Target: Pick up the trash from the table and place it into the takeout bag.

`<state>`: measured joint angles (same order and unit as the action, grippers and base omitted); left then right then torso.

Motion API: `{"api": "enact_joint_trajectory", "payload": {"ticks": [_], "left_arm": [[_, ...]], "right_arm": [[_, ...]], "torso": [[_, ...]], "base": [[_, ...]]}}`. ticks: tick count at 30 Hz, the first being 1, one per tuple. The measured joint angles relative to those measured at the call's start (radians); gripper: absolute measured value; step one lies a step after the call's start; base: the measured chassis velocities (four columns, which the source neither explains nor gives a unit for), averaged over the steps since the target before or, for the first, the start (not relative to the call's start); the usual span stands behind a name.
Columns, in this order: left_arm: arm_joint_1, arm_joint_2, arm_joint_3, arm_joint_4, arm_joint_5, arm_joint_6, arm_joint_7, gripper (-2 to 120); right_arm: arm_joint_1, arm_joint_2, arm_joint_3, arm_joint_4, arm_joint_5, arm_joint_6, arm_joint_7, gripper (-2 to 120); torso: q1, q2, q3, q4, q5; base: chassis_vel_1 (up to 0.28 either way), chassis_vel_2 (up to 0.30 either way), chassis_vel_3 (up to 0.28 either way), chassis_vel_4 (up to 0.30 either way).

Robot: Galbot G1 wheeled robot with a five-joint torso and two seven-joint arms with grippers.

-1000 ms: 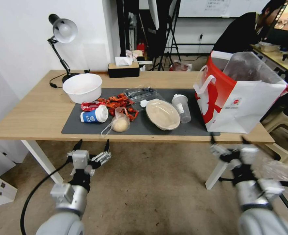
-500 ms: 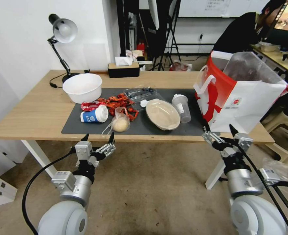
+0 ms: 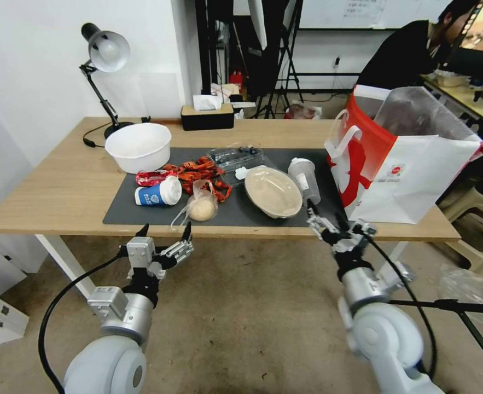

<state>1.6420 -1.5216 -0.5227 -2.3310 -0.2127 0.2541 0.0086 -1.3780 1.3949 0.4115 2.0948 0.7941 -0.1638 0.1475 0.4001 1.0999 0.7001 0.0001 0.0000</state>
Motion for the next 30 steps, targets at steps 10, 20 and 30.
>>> {"api": "enact_joint_trajectory", "payload": {"ticks": [10,20,30], "left_arm": [[0.011,-0.007,-0.011,0.0,0.01,-0.011,-0.002,100],[0.011,-0.001,-0.017,0.006,0.011,-0.024,-0.004,100],[-0.002,0.007,-0.013,0.017,0.007,-0.027,-0.004,100]], "right_arm": [[0.09,0.012,-0.069,-0.076,0.06,-0.027,0.054,100],[0.125,0.038,-0.082,-0.106,0.074,-0.043,0.093,63],[0.122,0.047,-0.077,-0.106,0.076,-0.045,0.118,28]], "torso": [[0.0,0.0,0.0,0.0,-0.0001],[0.0,0.0,0.0,-0.0001,-0.0001],[0.0,0.0,0.0,-0.0001,0.0001]], "base": [[0.0,0.0,0.0,0.0],[0.0,0.0,0.0,0.0],[0.0,0.0,0.0,0.0]]}}
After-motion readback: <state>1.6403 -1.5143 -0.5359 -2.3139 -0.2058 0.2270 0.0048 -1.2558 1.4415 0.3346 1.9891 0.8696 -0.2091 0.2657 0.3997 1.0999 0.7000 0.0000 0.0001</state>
